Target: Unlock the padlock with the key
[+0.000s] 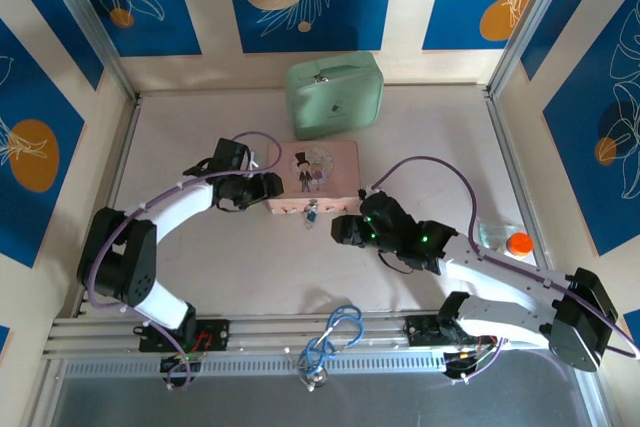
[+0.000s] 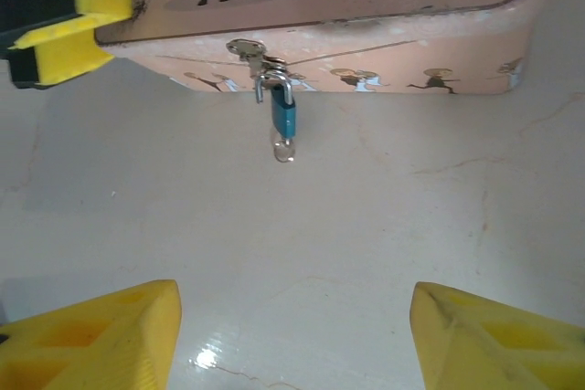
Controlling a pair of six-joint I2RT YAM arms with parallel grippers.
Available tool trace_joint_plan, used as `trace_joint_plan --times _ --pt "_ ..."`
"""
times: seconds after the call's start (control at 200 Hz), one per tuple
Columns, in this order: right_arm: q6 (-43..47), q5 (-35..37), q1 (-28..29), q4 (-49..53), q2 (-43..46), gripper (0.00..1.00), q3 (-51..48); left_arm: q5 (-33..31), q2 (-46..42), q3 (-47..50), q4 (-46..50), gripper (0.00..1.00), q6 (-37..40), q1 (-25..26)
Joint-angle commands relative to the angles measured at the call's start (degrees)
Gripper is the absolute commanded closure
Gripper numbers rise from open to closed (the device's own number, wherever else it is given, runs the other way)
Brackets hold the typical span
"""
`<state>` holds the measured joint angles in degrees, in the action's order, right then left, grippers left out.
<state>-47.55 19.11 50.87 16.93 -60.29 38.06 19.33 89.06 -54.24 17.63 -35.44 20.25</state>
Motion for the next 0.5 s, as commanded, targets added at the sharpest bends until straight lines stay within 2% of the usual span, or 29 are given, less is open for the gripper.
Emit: trace_joint_plan --times 0.0,0.225,0.495 --pt "-0.46 -2.98 -0.09 -5.24 -4.12 0.33 0.26 2.17 0.71 -2.30 -1.04 0.31 1.60 -0.93" --pt "-0.41 0.51 4.63 -7.47 -16.80 0.32 7.14 1.60 -0.50 -0.77 -1.06 0.32 2.55 -1.13" --pt "-2.12 10.63 4.93 0.55 -33.89 0.33 20.61 1.14 0.69 -0.50 -1.10 0.33 2.49 -1.88"
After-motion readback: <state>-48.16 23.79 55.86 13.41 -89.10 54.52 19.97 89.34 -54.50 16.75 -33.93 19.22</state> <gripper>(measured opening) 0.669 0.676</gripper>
